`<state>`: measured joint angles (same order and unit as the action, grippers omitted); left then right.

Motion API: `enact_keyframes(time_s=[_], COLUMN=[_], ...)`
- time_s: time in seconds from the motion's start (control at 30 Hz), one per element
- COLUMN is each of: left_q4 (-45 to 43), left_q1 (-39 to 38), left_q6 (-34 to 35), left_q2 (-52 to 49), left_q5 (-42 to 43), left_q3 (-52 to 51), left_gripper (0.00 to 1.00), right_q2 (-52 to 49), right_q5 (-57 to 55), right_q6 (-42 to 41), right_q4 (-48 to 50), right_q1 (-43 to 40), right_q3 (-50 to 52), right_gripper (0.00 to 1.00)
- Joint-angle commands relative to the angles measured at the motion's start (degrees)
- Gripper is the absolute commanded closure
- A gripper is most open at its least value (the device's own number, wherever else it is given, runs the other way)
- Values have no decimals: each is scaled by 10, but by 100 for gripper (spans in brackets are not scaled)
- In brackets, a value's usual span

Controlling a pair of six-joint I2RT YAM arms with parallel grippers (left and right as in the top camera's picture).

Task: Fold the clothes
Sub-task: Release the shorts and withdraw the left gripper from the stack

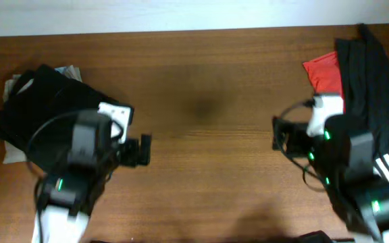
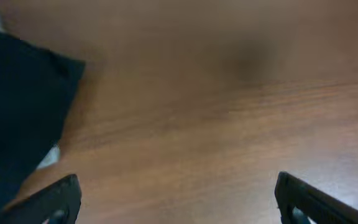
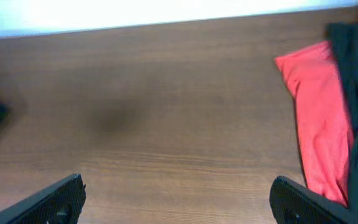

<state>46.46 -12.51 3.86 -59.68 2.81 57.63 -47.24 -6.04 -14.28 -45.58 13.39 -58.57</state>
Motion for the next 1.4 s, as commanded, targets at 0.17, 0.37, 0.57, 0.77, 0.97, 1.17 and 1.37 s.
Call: enact_keyframes(time_s=[0.17, 0.37, 0.57, 0.77, 0.97, 1.17, 1.37], left_q4=[-54, -35, -35, -35, -35, -35, -35], left_q1=[-6, -6, -6, -6, -6, -6, -6], left_q6=[-9, -9, -9, -9, -9, -9, -9], left_q2=[220, 219, 219, 219, 219, 219, 219], left_q5=[-16, -16, -16, -16, -16, -16, -16], left_q3=[-163, -163, -163, -163, -163, -163, -163], left_gripper=[1, 1, 1, 1, 1, 1, 1], right_q2=[124, 99, 111, 377, 470, 469, 469], right_q5=[-66, -66, -65, 43, 39, 48, 48], right_q6=[-32, -32, -25, 40, 124, 124, 124], right_q4=[-63, -63, -62, 137, 399, 410, 410], right_q1=[1, 1, -28, -113, -112, -112, -112], right_q3=[148, 148, 156, 368, 532, 582, 582], right_gripper=[1, 1, 1, 1, 1, 1, 1])
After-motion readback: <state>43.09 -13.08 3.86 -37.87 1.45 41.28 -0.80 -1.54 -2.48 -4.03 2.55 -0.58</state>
